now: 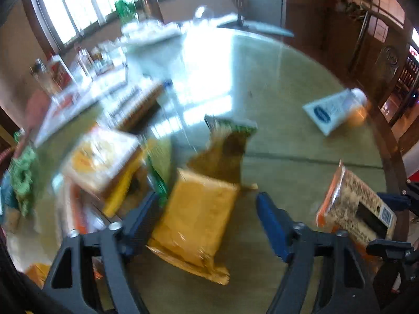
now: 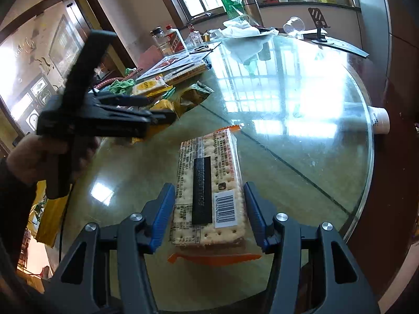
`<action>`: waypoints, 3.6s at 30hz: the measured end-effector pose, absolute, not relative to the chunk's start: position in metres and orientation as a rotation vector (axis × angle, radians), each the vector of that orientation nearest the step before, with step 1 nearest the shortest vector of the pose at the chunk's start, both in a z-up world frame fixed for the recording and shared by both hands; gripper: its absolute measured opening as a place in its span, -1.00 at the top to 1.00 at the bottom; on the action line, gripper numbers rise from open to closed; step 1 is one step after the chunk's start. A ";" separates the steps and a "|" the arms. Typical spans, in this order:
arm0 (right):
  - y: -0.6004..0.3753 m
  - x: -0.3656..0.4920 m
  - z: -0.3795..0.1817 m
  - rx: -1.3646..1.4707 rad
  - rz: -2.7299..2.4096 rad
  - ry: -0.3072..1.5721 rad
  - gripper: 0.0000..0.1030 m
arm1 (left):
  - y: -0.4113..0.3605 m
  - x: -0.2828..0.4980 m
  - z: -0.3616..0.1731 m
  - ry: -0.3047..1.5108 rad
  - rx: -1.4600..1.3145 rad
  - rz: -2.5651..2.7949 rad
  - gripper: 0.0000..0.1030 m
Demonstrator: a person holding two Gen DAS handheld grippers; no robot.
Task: Organize snacks
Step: 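Grasp the yellow snack pack with the left gripper while the right holds the cracker pack, then carry both packs over the yellow tray and open both grippers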
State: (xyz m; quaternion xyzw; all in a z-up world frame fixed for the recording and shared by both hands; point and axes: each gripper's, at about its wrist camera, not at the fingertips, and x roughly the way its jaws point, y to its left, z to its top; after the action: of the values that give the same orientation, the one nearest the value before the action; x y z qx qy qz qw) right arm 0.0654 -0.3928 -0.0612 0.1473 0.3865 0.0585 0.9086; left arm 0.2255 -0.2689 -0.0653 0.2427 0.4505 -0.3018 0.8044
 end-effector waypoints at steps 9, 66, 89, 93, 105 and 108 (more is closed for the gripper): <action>-0.392 0.064 -0.061 0.292 0.118 0.794 -0.07 | -0.266 0.187 -0.058 0.975 0.519 -0.561 0.18; -0.153 0.076 -0.054 -0.139 0.466 0.901 -0.50 | 0.028 0.038 -0.008 0.762 -0.230 -0.240 0.18; -0.108 0.149 0.010 -0.036 0.613 0.801 -0.06 | 0.061 0.071 -0.034 0.858 -0.179 -0.128 0.18; -0.074 0.190 0.005 -0.095 0.623 0.840 -0.06 | 0.071 0.074 -0.040 0.872 -0.172 -0.086 0.18; -0.049 0.245 -0.039 -0.084 0.570 0.989 -0.09 | 0.069 0.077 -0.041 0.897 -0.167 -0.102 -0.06; -0.058 0.244 -0.039 -0.025 0.582 0.989 -0.20 | 0.077 0.075 -0.040 0.880 -0.238 -0.094 -0.57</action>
State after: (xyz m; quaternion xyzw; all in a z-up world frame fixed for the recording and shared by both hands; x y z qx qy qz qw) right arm 0.2442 -0.0580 -0.0392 -0.0118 0.4677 0.2752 0.8399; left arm 0.0747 0.0770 -0.0400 -0.1151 0.4249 -0.0455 0.8967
